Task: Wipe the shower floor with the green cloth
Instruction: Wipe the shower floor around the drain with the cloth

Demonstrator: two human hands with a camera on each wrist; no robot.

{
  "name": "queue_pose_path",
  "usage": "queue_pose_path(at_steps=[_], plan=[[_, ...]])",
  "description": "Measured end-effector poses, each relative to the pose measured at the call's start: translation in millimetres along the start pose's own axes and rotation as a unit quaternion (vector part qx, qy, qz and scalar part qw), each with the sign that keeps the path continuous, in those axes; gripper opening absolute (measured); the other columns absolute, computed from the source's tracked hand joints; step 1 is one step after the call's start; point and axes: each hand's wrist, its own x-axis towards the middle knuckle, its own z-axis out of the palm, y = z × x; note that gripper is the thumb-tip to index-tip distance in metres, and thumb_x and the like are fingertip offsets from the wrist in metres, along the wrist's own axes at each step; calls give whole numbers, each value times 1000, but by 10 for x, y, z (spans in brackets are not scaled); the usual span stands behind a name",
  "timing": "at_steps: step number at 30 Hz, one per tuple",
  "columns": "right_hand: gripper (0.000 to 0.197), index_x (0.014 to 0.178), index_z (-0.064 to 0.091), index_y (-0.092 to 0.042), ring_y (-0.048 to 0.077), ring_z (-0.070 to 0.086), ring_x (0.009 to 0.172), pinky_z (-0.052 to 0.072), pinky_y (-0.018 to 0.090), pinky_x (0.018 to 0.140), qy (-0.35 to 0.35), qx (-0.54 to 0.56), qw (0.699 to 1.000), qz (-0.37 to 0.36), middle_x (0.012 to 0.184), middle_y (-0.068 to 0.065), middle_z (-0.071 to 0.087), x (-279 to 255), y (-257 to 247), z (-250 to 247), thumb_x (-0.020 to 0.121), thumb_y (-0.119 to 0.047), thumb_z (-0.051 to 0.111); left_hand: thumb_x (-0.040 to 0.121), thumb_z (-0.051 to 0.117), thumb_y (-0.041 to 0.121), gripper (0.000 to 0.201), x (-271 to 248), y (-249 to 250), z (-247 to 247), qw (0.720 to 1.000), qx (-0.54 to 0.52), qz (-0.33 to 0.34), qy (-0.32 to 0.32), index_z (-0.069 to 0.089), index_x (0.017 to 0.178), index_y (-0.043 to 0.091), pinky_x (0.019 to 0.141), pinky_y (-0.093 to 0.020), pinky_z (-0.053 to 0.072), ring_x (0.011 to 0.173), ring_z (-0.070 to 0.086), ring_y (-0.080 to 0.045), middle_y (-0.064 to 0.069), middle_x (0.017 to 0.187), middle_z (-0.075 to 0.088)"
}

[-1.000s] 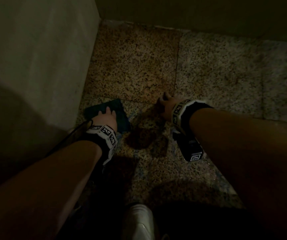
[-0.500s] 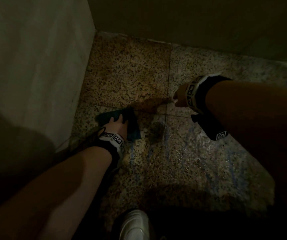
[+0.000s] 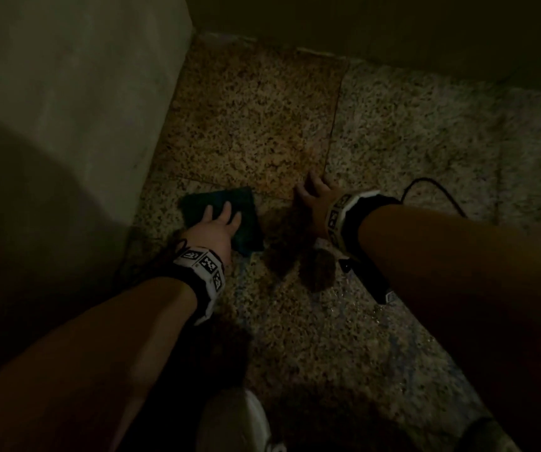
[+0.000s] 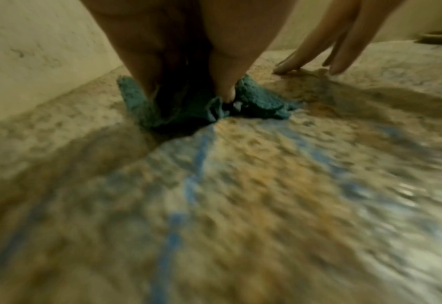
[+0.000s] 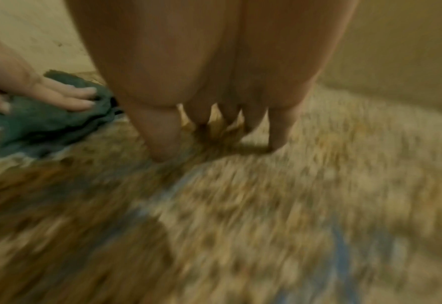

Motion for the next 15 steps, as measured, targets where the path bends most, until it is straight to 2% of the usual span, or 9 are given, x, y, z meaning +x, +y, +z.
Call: queue_pose_path(at_steps=[3, 6, 11, 15], plan=[[85, 146, -22, -35, 27, -17, 144, 19, 56, 111, 3, -3, 1000, -7, 153, -4, -31, 19, 40, 225, 97, -43, 47, 92, 46, -5, 85, -79, 85, 137, 1000, 15, 19, 8, -11, 150, 22, 110, -39, 26, 144, -12, -34, -2, 155, -24], [88, 145, -25, -33, 28, -22, 143, 9, 52, 115, 14, 2, 1000, -25, 152, -1, -34, -16, 69, 278, 97, -39, 48, 92, 43, -8, 86, -139, 145, 235, 999, 28, 26, 2, -11, 150, 22, 112, -38, 27, 144, -14, -31, -1, 155, -25], [85, 147, -21, -33, 27, -22, 143, 11, 53, 114, 10, 23, 999, -35, 152, -2, -34, -40, 95, 310, 98, -37, 48, 92, 38, -13, 84, -128, 171, 192, 1000, 16, 0, 25, -9, 151, 26, 111, -41, 25, 145, -13, -27, 2, 155, -24], [81, 147, -19, -34, 26, -22, 143, 13, 55, 113, 9, 26, 999, -27, 152, -3, -33, -58, 85, 340, 99, -38, 45, 89, 46, -11, 90, -1, 179, 11, 999, 19, 3, 49, -8, 151, 25, 107, -40, 31, 145, -12, -29, 1, 155, -23]])
